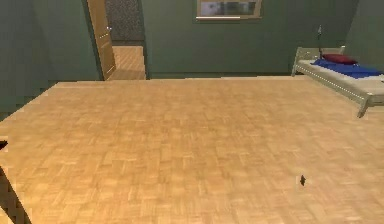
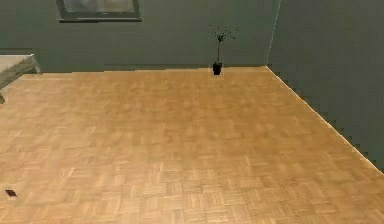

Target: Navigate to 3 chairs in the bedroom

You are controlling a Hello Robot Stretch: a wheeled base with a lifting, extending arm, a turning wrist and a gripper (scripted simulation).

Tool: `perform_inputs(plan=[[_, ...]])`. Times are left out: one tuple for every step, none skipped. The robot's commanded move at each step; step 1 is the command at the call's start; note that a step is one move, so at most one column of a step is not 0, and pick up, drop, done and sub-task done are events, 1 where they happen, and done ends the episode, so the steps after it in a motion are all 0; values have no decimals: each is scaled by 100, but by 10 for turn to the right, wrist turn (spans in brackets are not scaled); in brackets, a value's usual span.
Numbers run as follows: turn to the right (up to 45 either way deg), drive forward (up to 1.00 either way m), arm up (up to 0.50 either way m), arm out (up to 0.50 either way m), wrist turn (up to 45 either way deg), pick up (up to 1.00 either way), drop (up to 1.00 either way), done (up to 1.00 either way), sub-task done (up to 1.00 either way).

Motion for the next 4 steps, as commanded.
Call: perform_inputs(plan=[[0, 40, 0, 0, 0, 0, 0, 0, 0], [-390, 0, 0, 0, 0, 0, 0, 0, 0], [0, 100, 0, 0, 0, 0, 0, 0, 0], [-60, 0, 0, 0, 0, 0, 0, 0, 0]])
